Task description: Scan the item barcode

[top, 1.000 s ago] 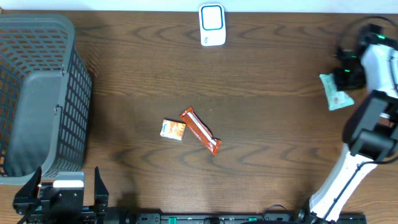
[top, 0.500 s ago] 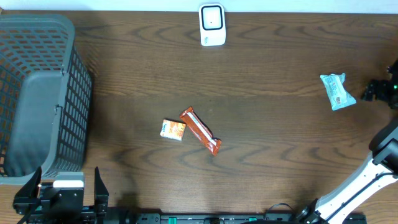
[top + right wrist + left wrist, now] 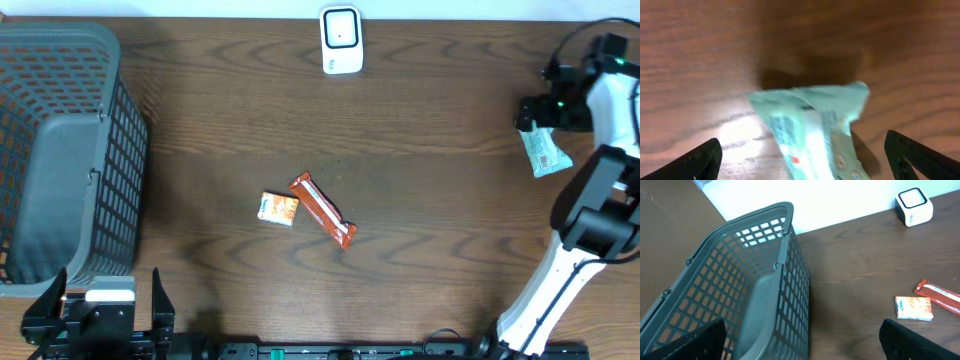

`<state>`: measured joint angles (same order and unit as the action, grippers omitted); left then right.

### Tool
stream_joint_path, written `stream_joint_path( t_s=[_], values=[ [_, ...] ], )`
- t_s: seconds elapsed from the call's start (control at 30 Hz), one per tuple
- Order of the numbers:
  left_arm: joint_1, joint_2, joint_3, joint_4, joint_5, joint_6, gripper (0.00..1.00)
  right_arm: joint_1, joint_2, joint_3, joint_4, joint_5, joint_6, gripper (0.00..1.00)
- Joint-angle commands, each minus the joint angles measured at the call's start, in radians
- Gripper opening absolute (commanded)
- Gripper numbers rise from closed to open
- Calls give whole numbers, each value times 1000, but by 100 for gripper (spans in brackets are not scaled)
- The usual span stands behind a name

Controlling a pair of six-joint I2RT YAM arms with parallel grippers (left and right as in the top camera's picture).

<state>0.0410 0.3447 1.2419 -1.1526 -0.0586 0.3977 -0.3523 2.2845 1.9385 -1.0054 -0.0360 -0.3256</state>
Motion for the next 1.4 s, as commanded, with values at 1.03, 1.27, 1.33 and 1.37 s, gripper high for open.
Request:
stream_joint_path(
  t_s=[1.03,1.27,1.33,1.37],
  values=[
    [-5,-7,0,1,-2,9,98,-68,98,10,-49,185,15,14],
    [-5,-7,0,1,-2,9,98,-176,89,10,-50,222,84,13],
    [-5,-7,0,1,-2,9,98,-214,89,10,-46,222,95,13],
    [-5,-7,0,1,-2,9,98,-237,89,10,-45,222,95,13]
  ],
)
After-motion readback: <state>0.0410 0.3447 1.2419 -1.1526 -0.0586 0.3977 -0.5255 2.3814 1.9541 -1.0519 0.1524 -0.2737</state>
